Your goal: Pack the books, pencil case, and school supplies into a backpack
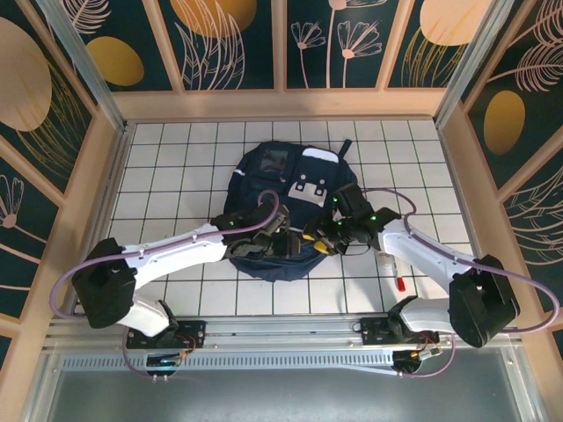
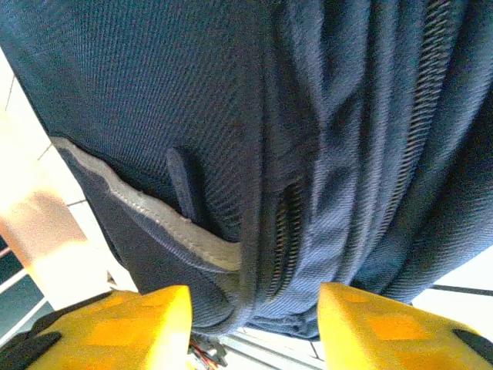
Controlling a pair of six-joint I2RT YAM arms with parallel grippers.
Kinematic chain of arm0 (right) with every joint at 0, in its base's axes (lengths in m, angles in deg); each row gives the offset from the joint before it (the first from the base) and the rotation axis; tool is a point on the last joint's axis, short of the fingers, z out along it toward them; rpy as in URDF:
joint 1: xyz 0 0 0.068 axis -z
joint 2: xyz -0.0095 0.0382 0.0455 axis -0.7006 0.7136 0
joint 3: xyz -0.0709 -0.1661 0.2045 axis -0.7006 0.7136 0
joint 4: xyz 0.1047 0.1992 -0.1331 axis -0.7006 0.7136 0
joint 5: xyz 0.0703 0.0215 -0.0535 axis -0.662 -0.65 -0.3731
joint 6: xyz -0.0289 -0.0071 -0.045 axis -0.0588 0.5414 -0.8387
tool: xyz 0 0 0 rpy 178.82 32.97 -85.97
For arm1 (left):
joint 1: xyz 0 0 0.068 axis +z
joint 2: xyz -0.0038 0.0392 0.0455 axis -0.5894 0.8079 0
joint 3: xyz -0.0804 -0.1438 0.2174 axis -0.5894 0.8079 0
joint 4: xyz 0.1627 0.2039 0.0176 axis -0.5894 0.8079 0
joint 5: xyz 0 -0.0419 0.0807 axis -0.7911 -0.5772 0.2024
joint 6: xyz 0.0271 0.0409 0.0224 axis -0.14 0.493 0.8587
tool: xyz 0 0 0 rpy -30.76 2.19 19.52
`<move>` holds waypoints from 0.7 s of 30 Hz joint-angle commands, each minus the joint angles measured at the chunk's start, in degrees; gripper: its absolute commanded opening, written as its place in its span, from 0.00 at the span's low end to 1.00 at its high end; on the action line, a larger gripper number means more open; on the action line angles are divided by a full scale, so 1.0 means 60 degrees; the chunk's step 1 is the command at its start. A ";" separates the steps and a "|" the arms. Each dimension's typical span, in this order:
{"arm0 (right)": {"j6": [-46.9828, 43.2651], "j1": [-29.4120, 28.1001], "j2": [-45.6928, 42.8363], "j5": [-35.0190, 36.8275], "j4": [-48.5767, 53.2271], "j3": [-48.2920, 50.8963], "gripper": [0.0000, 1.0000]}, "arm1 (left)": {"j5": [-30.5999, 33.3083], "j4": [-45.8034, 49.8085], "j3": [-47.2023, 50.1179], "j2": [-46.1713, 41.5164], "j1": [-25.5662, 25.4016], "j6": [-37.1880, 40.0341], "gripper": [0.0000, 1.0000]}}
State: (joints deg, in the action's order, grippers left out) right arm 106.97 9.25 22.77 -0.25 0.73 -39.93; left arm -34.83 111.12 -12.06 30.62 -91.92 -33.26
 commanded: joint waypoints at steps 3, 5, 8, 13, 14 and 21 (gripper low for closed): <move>0.0924 -0.0370 0.0319 0.0111 -0.0570 -0.0505 0.34 | 0.0681 0.0297 -0.0275 0.0335 -0.0098 -0.0027 0.36; 0.0953 -0.0464 0.0371 0.0211 -0.0571 -0.0568 0.32 | 0.0814 0.0192 -0.0134 0.0378 -0.0102 -0.0132 0.32; 0.1088 -0.0574 0.0335 0.0488 -0.0537 -0.0562 0.31 | 0.0981 0.0186 0.0058 0.0478 -0.0102 -0.0191 0.32; 0.1378 -0.0662 0.0175 0.0751 -0.0676 -0.0484 0.17 | 0.1252 0.0203 0.0075 0.0571 -0.0098 -0.0144 0.17; 0.1382 -0.0688 0.0119 0.0894 -0.0621 -0.0499 0.14 | 0.1216 0.0167 0.0086 0.0569 -0.0102 -0.0103 0.13; 0.1450 -0.0706 -0.0395 0.2017 -0.0306 -0.0358 0.00 | 0.1461 0.0669 0.0223 -0.0079 -0.0095 0.0208 0.00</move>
State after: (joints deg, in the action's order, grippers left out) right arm 115.43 5.01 22.90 6.06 -1.00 -41.31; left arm -29.10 111.89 -12.04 32.89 -92.75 -32.82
